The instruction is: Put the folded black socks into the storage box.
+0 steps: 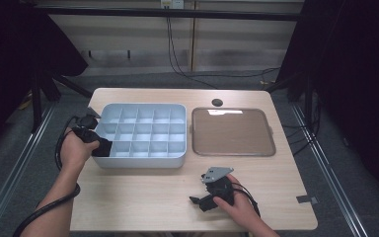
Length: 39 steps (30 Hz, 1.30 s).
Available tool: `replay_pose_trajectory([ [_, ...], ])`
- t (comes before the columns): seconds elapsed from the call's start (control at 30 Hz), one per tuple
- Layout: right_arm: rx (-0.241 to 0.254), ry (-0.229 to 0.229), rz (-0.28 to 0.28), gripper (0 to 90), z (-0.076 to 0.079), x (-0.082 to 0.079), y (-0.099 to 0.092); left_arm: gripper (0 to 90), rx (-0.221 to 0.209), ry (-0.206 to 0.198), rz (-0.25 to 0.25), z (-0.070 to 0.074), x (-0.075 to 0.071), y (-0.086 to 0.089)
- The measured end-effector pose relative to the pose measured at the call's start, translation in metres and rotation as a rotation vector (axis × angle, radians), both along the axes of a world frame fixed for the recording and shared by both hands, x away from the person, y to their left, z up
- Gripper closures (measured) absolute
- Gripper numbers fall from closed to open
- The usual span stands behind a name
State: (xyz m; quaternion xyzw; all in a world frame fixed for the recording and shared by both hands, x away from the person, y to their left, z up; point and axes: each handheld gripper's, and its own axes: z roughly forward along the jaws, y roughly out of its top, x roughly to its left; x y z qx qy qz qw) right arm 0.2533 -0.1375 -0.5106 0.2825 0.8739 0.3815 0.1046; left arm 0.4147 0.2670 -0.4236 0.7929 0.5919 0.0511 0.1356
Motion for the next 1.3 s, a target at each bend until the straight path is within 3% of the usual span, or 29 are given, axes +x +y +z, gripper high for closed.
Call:
replay_pose_trajectory([
  [0.43,-0.001,0.0,0.001,12.7,0.0,0.0,0.0,90.0,-0.002,0.023,0.01,-0.013,0.001,-0.002],
  [0.8,-0.001,0.0,0.002,12.7,0.0,0.0,0.0,90.0,-0.019,0.011,0.022,-0.019,-0.001,0.0],
  [1.0,-0.001,0.0,0.001,12.7,0.0,0.0,0.0,90.0,-0.004,0.007,0.025,-0.02,-0.002,-0.002],
  [1.23,0.0,0.0,0.0,12.7,0.0,0.0,0.0,89.5,-0.019,0.011,0.031,-0.018,-0.002,-0.001],
  [1.3,-0.002,0.0,0.002,12.6,0.0,0.0,0.0,86.7,-0.045,0.018,0.048,-0.015,-0.003,0.001],
])
